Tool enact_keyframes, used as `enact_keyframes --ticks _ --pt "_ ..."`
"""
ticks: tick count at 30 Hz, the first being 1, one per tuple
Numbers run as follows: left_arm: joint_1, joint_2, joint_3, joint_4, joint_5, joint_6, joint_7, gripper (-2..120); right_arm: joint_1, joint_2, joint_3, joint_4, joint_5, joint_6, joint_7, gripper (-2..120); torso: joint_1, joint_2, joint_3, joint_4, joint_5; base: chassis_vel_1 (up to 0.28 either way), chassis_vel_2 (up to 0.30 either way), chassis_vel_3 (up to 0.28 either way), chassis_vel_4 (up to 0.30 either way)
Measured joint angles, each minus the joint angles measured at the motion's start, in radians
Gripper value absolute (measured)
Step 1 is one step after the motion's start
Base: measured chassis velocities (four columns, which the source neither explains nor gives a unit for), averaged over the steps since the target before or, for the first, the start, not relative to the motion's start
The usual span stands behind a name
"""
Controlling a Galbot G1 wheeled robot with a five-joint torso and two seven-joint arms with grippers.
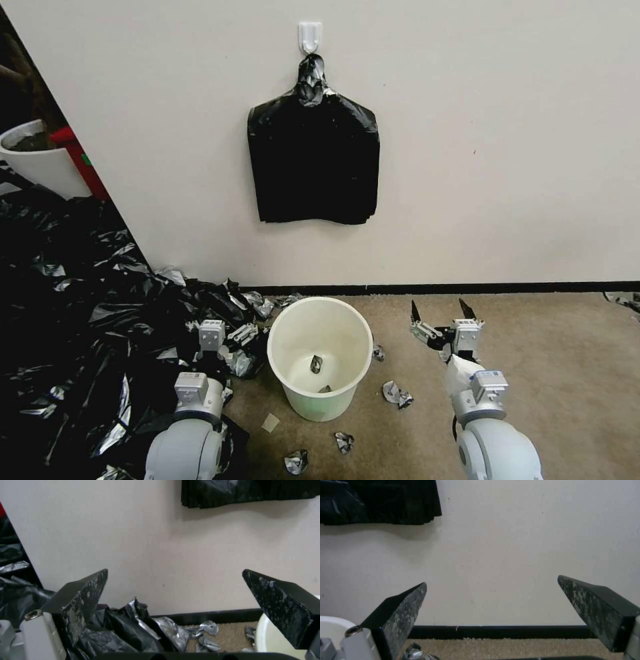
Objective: Place a trash bag onto the trash bin.
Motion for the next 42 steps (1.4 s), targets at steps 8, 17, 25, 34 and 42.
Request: enact_keyframes --ticks 8,17,25,34,42 --pt "0.000 0.000 0.000 0.000 0.000 0.000 0.000 100 0.000 0.000 0.000 0.000 0.000 0.000 0.000 100 0.000 0.000 0.000 0.0000 0.0000 0.000 0.000 0.000 0.000" --pt "0.000 0.000 0.000 0.000 0.000 0.000 0.000 100 0.000 0.000 0.000 0.000 0.000 0.000 0.000 100 0.000 0.000 0.000 0.0000 0.0000 0.000 0.000 0.000 0.000" --pt "0.097 -0.044 -0.043 -0.067 -0.081 -0.108 -0.062 100 -0.008 -0.024 -0.036 0.012 0.022 0.068 0.075 100 0.000 0.000 0.000 0.0000 0.0004 0.000 0.000 0.000 0.000" --pt "0.157 -0.054 -0.096 -0.109 -0.104 -0.215 -0.026 100 -0.021 -0.079 -0.099 0.029 0.024 0.241 0.140 100 0.000 0.000 0.000 -0.0001 0.0000 0.000 0.000 0.000 0.000" --pt "0.160 -0.068 -0.090 -0.109 -0.092 -0.243 0.031 100 -0.011 -0.088 -0.102 -0.002 -0.018 0.247 0.097 100 0.000 0.000 0.000 -0.0001 0.0000 0.000 0.000 0.000 0.000"
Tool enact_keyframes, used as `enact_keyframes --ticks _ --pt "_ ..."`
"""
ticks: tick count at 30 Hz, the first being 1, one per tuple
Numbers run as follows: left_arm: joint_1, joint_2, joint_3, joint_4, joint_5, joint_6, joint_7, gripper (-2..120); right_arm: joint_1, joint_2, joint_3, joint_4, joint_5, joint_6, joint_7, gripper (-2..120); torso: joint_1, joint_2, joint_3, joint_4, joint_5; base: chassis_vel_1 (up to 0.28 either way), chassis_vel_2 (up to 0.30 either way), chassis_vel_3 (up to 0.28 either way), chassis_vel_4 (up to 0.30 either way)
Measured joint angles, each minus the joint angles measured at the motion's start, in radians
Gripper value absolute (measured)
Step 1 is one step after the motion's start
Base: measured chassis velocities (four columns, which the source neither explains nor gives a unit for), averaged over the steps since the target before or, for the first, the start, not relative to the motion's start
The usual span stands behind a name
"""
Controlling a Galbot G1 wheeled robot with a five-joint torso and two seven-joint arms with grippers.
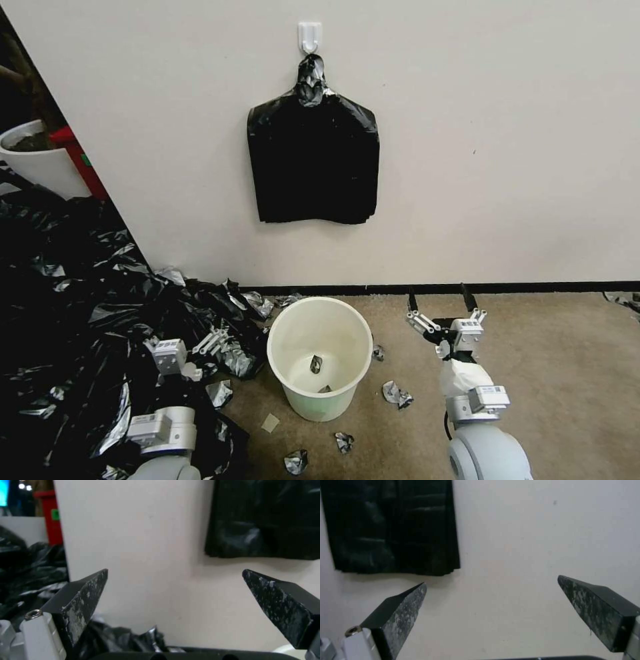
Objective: Place a trash bag onto the trash bin.
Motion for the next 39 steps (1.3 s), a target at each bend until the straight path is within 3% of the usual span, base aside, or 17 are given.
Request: enact_keyframes --ticks 4,6,8,9,10,11,14,15,18,30,39 --pt "0.003 -0.007 0.010 -0.009 -0.036 -0.033 0.016 100 0.014 -0.016 -0.014 -0.019 0.001 0.004 -0.034 100 0.000 0.000 0.000 0.0000 0.0001 0.000 0.000 0.000 0.000" --pt "-0.008 -0.010 0.037 -0.009 -0.097 -0.076 -0.055 100 0.065 -0.038 -0.056 -0.041 0.104 0.032 -0.086 100 0.000 0.000 0.000 -0.0005 -0.0002 0.000 0.000 0.000 0.000" --pt "-0.009 -0.010 0.038 -0.010 -0.104 -0.078 -0.062 100 0.079 -0.041 -0.068 -0.047 0.127 0.042 -0.089 100 0.000 0.000 0.000 -0.0004 -0.0002 0.000 0.000 0.000 0.000" --pt "-0.007 -0.012 0.042 -0.012 -0.122 -0.083 -0.081 100 0.136 -0.046 -0.115 -0.072 0.223 0.071 -0.090 100 0.000 0.000 0.000 -0.0005 -0.0001 0.000 0.000 0.000 0.000" --pt "0.008 -0.018 0.042 -0.025 -0.124 -0.086 -0.086 100 0.253 -0.048 -0.204 -0.116 0.407 0.103 -0.090 100 0.000 0.000 0.000 0.0000 0.0005 0.000 0.000 0.000 0.000" --pt "0.008 -0.018 0.042 -0.025 -0.124 -0.086 -0.086 100 0.253 -0.048 -0.204 -0.116 0.407 0.103 -0.090 100 0.000 0.000 0.000 0.0000 0.0005 0.000 0.000 0.000 0.000" --pt "0.044 -0.034 0.042 -0.050 -0.100 -0.096 -0.068 100 0.445 -0.029 -0.335 -0.197 0.704 0.140 -0.090 100 0.000 0.000 0.000 0.0007 0.0000 0.000 0.000 0.000 0.000" --pt "0.044 -0.034 0.042 -0.050 -0.100 -0.096 -0.068 100 0.445 -0.029 -0.335 -0.197 0.704 0.140 -0.090 100 0.000 0.000 0.000 0.0007 0.0000 0.000 0.000 0.000 0.000" --pt "0.074 -0.041 0.031 -0.075 -0.084 -0.103 -0.056 100 0.626 0.014 -0.416 -0.314 0.879 0.178 -0.112 100 0.000 0.000 0.000 0.0003 -0.0002 0.000 0.000 0.000 0.000" --pt "0.147 -0.041 -0.003 -0.117 -0.033 -0.127 -0.054 100 1.016 0.104 -0.494 -0.615 1.128 0.180 -0.154 100 0.000 0.000 0.000 -0.0001 -0.0001 0.000 0.000 0.000 0.000" --pt "0.172 -0.040 -0.019 -0.163 0.000 -0.127 -0.052 100 1.216 0.162 -0.537 -0.788 1.133 0.181 -0.214 100 0.000 0.000 0.000 0.0000 -0.0001 0.000 0.000 0.000 0.000"
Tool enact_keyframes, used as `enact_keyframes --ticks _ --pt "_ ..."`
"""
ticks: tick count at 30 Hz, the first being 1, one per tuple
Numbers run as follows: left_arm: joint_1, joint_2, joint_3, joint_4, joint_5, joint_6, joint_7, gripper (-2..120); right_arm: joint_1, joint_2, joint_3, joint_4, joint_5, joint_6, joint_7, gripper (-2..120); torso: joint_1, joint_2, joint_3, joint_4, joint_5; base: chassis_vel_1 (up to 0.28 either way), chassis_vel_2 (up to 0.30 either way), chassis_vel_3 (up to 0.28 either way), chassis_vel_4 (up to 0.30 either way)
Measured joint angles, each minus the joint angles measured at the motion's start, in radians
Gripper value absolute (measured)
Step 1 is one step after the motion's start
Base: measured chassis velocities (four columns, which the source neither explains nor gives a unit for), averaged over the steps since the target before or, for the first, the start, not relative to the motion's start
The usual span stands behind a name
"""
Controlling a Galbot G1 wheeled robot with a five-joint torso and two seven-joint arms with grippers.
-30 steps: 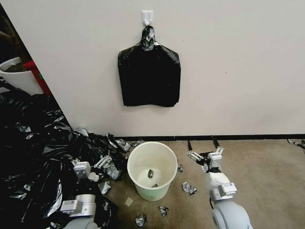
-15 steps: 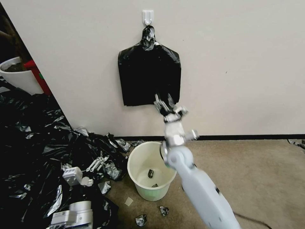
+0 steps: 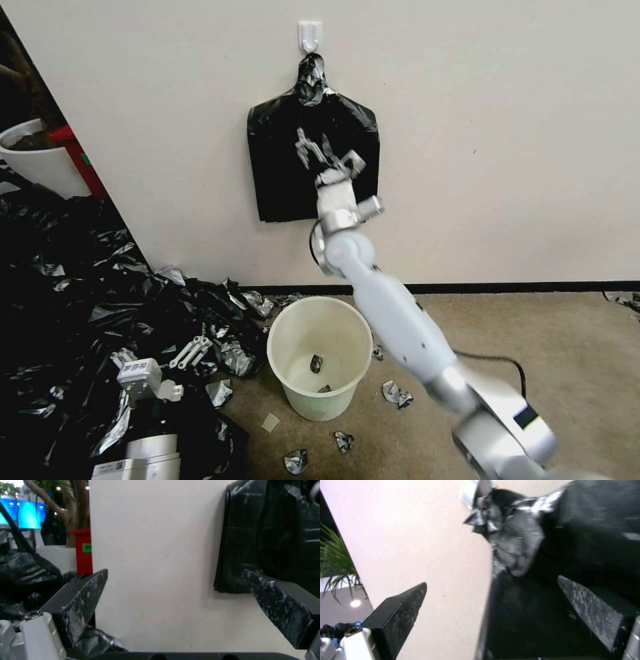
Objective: Place a trash bag onto the trash bin.
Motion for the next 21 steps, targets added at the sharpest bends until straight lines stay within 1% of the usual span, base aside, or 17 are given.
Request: enact_keyframes --ticks 6,16,18,20,21 --pt "0.005 0.000 -0.015 0.000 -0.001 -0.003 0.000 100 0.030 0.033 0.018 -0.035 -0.004 -0.001 -0.008 100 0.000 0.000 0.000 0.0002 0.0001 0.000 0.000 0.000 0.000" --pt "-0.007 0.000 -0.019 0.024 0.001 -0.004 -0.001 100 0.041 0.036 0.059 -0.035 0.022 -0.003 -0.049 99 0.000 0.000 0.000 0.0000 0.0001 0.000 0.000 0.000 0.000" --pt "-0.011 0.000 -0.018 0.030 0.005 -0.004 -0.002 100 0.042 0.035 0.061 -0.036 0.038 -0.003 -0.072 93 0.000 0.000 0.000 0.0000 0.0002 0.000 0.000 0.000 0.000" --pt "-0.012 0.000 -0.018 0.032 0.006 -0.004 -0.002 100 0.044 0.035 0.060 -0.037 0.041 -0.003 -0.076 92 0.000 0.000 0.000 0.0000 0.0001 0.000 0.000 0.000 0.000" --pt "-0.013 0.000 -0.019 0.035 0.006 -0.004 -0.002 100 0.047 0.035 0.060 -0.043 0.042 -0.004 -0.082 86 0.000 0.000 0.000 0.0000 0.0001 0.000 0.000 0.000 0.000"
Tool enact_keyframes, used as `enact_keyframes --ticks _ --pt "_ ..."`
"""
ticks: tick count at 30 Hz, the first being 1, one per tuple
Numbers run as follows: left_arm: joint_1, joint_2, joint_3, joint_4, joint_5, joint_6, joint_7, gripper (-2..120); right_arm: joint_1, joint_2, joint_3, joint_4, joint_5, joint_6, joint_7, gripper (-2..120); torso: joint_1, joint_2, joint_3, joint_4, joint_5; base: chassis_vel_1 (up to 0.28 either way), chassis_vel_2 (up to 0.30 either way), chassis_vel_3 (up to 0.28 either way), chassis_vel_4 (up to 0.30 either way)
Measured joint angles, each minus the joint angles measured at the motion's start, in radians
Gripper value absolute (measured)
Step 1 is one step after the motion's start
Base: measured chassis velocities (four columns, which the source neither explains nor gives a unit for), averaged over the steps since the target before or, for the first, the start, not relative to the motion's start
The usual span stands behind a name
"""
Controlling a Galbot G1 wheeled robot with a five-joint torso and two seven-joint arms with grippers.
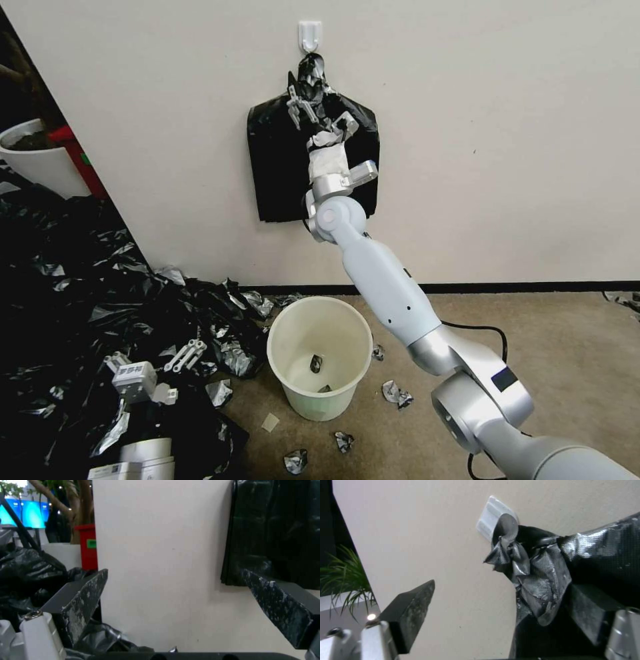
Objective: Place a trash bag onto the trash bin.
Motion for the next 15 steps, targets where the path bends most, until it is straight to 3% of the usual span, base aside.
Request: enact_keyframes --ticks 5,15 --pt "-0.002 0.000 -0.003 0.007 0.000 0.000 -0.001 100 0.015 0.000 0.009 -0.034 0.001 0.000 -0.007 72 0.000 0.000 0.000 0.0001 0.0000 0.000 0.000 0.000 0.000" --pt "-0.009 0.000 -0.006 0.024 0.000 -0.004 -0.002 100 0.024 -0.001 0.039 -0.064 0.011 -0.001 -0.044 34 0.000 0.000 0.000 0.0000 0.0000 0.000 0.000 0.000 0.000"
